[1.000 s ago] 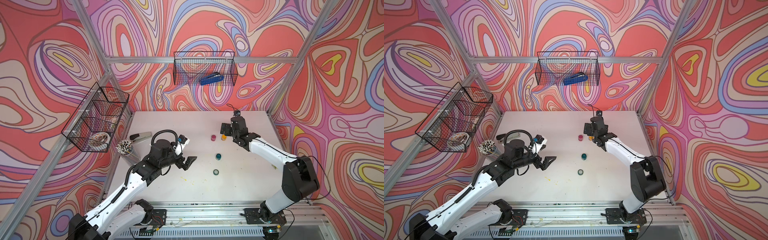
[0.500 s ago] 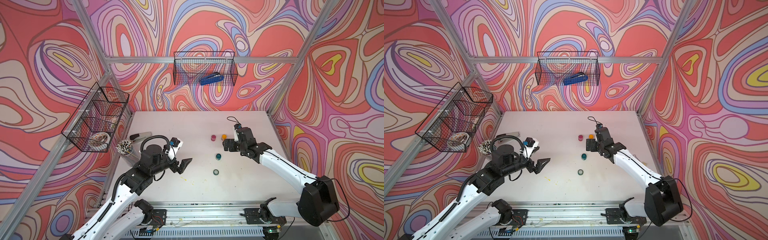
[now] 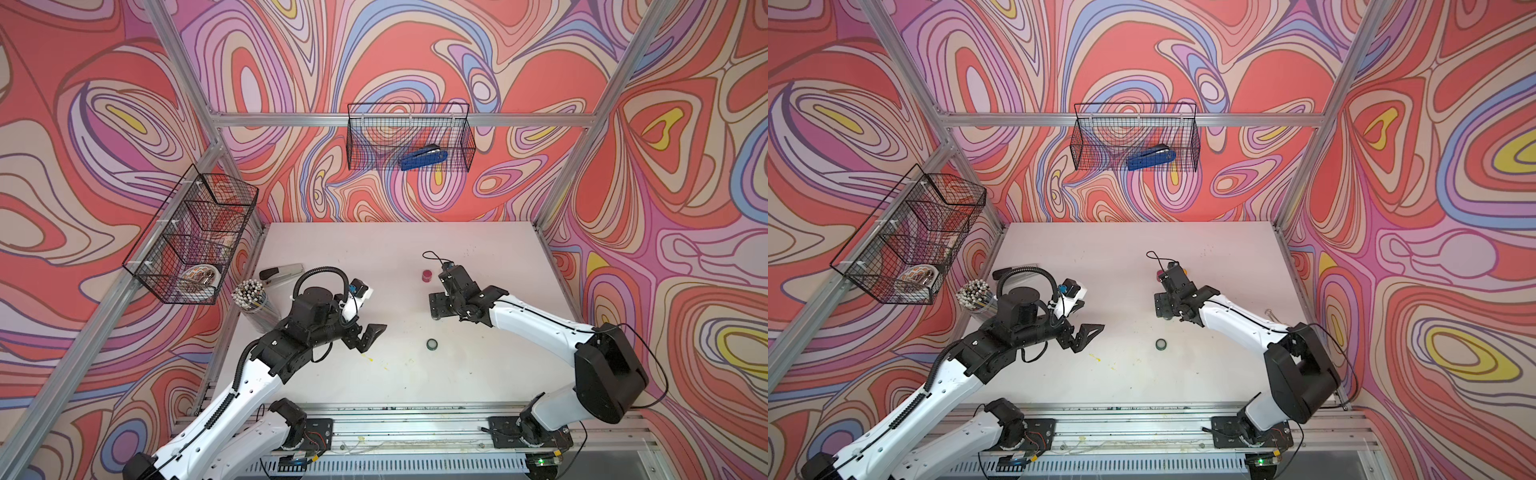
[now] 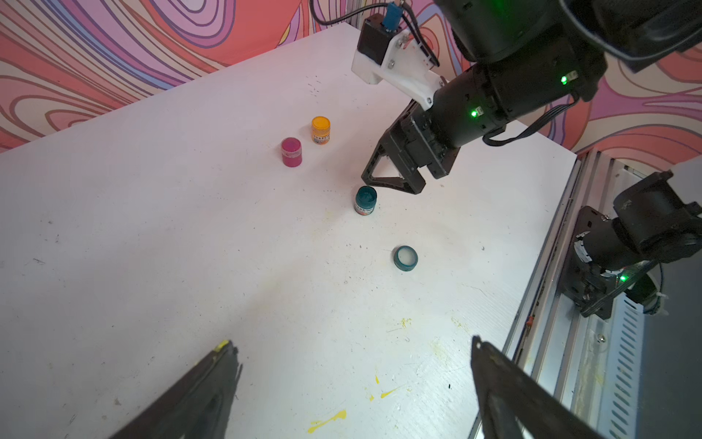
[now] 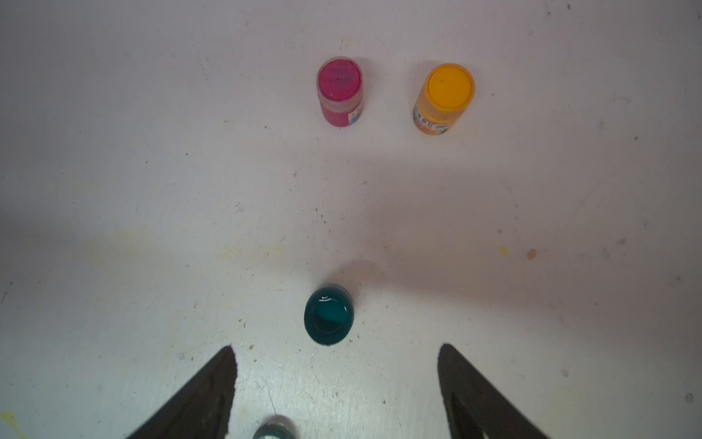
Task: Close the paint jar lid
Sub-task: Pick up the paint jar from the center of the board.
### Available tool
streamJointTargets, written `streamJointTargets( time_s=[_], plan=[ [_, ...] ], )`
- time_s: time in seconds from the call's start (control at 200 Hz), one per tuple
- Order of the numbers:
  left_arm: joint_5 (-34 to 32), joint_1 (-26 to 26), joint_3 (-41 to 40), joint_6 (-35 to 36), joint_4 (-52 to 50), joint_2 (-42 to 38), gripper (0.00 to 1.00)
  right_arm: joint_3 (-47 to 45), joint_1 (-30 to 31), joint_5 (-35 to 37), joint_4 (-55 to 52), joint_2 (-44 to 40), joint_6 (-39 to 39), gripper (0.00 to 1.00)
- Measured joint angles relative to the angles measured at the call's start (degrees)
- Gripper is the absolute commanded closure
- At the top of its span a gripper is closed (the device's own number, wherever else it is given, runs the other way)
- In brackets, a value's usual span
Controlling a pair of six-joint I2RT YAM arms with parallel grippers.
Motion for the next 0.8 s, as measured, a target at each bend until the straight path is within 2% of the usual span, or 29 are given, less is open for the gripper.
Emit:
streamJointTargets(
  time_s=[0.09,0.411,0.541,0.671,0.801],
  plan=[
    [0.02,0.00,0.00,-0.02,0.00,0.00,0.03,-0.07,0.22,-0.09,0.37,1.36,0.68,0.30],
    [0.02,0.00,0.00,-0.22,0.02,0.04,0.03,-0.31,0.33,-0.11,2.51,6.73,2.51,0.31],
    [0.00,0.00,0.00,-0.20,0.02,0.04,0.03,-0.26,0.33,-0.13,3.48,9.01,2.64,0.37],
    [0.00,0.00,0.00,-0.20,0.02,0.04,0.02,0.04,0.33,-0.13,3.58,10.71,2.80,0.38],
    [0.02,0.00,-0.02,-0.20,0.02,0.07,0.02,0.07,0.33,-0.13,3.65,11.10,2.93,0.44]
  ],
)
